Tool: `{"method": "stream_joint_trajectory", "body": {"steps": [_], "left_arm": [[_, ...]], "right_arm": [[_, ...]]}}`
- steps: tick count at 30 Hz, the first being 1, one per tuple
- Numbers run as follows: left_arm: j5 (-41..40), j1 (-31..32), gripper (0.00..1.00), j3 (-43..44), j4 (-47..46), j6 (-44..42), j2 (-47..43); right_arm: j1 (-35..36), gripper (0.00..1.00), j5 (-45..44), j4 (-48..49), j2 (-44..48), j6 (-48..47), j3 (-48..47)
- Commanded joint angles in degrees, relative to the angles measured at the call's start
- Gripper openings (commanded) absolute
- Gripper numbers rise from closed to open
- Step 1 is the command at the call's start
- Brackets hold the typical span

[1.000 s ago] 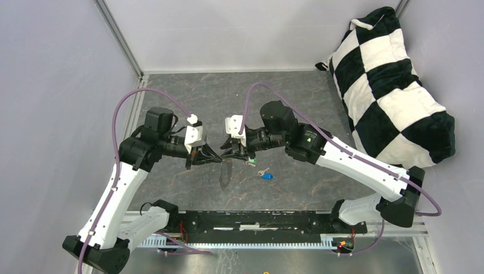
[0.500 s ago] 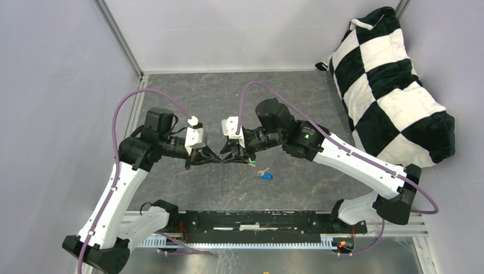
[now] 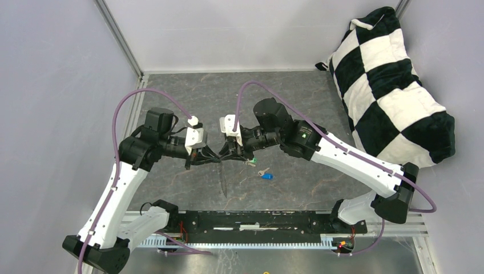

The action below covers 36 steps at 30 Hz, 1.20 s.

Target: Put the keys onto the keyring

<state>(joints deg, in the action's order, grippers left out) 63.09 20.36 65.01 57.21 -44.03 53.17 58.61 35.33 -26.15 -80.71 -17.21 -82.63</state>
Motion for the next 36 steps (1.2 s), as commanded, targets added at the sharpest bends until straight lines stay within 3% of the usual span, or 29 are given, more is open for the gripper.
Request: {"method": "stream_joint_trajectory", "body": {"steps": [1,14,17,20,23,26,28,32,36], "left_arm": [[1.2,0.1,0.02,2.5,-0.4,-1.5,-0.9],[1.2,0.1,0.02,2.4,-0.5,-1.4,-1.5],[1.1,0.1,0.02,2.3,-0.5,-1.4,-1.5],[1.2,0.1,0.02,2.2,-0.5,-1.4,-1.5],[1.0,0.1,0.06,2.1,-0.4,-1.3,-1.6],[0.3,0.1,0.31,2.0,-0.4,-0.6,-1.5],[-0.3,0.1,0.40,1.9,-0.5,0.4,-1.7],[-1.0,0.0,0.42,0.5,-1.0,2.2,-2.8],[-0.2,0.1,0.40,-2.3,-7.2,8.7,-5.0]], "right_arm": [[-0.1,0.25,-1.1,2.7,-0.1,0.9,0.0],[-0.1,0.25,-1.0,-2.3,-1.0,-2.5,-2.0],[-0.1,0.11,-0.6,-1.8,-1.3,-2.3,-2.5],[-0.1,0.03,0.0,1.2,-0.6,-0.9,-1.1],[-0.1,0.01,-0.5,7.6,2.2,1.6,3.1],[-0.5,0.01,-1.8,16.7,5.7,5.4,8.5],[-1.1,0.01,-2.7,23.9,8.3,10.4,13.4],[-1.8,0.00,-4.4,40.0,13.2,19.3,23.3],[-2.0,0.01,-5.9,55.3,16.0,27.6,32.2]]}}
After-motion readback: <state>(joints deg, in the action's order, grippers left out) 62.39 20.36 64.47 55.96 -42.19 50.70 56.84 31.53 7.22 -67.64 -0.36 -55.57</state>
